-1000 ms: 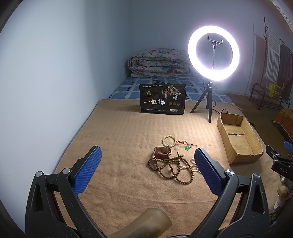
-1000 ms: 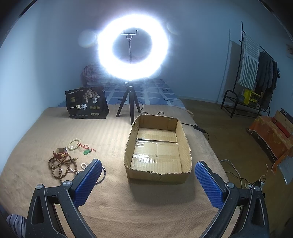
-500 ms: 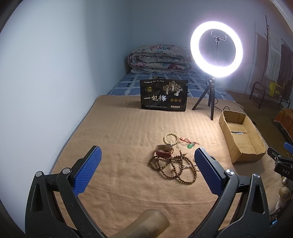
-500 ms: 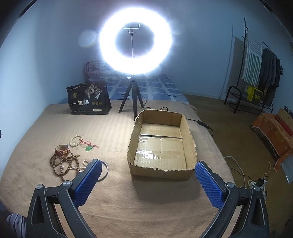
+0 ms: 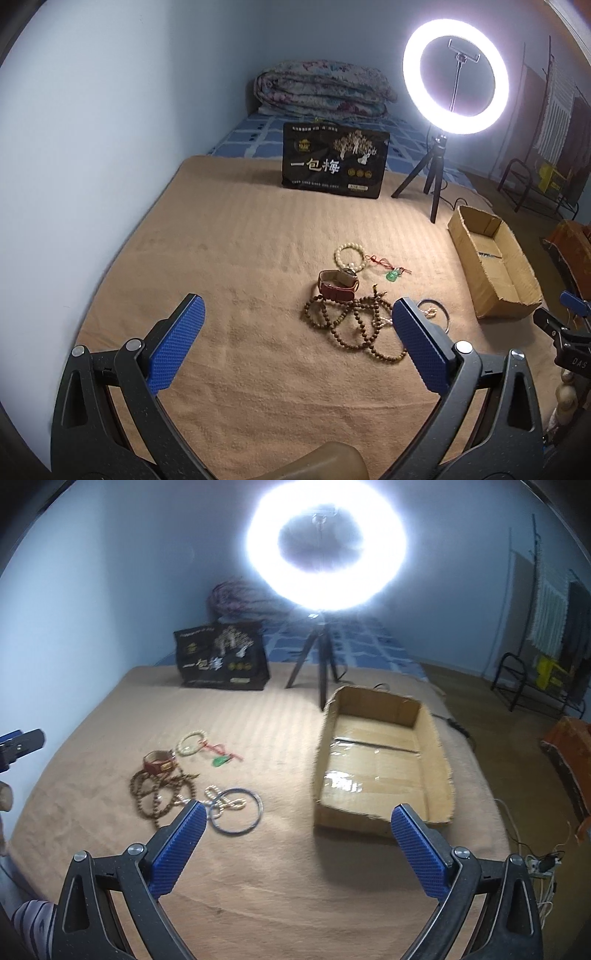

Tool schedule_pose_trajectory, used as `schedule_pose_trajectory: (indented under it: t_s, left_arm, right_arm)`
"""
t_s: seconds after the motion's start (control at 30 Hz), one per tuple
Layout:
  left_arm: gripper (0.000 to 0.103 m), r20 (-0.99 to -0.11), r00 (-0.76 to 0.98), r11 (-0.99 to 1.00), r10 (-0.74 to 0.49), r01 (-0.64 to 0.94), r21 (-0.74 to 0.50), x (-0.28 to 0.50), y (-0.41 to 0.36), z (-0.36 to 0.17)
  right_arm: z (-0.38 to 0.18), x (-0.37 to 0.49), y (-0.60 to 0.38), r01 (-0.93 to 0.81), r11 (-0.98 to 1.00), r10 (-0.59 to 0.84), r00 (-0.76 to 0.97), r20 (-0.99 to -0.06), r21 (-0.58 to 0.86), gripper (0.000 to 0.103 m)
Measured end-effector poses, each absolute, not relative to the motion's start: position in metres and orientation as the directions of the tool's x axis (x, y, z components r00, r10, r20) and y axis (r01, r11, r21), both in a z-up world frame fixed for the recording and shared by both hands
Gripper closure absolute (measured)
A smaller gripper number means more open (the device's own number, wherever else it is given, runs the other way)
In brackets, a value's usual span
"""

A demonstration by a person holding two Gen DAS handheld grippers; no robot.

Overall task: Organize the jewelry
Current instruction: 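Move left tool to the brown leather watch while right tool approaches the blue bangle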

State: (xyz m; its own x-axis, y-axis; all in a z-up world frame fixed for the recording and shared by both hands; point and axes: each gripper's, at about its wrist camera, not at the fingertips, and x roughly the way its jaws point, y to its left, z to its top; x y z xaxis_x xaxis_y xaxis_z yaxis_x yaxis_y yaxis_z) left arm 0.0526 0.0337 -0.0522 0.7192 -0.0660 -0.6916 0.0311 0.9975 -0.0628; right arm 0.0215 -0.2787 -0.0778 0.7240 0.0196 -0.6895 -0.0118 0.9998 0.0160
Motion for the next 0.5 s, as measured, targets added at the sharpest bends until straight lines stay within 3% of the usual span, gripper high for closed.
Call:
schedule_pose_trajectory:
  t_s: [0.43,0.5]
  left_arm:
    - [0.0,-0.74,0.661,0.992,-0.126,0.06,-0.116,0.097,0.035,-0.092]
    - [0.006,-0.757,0.638,0.988,-0.144,0.056,-0.141,0.108,0.034,-0.099]
  right_arm:
    - [-0.115,0.046,-0.256,-0.066,0.996,0.086,0.63,-0.772,0.057,0.002]
    - [-0.121,0.05,-0.253,-0.069,0.995,0.094,0.616,-0.782,0.065,0.002]
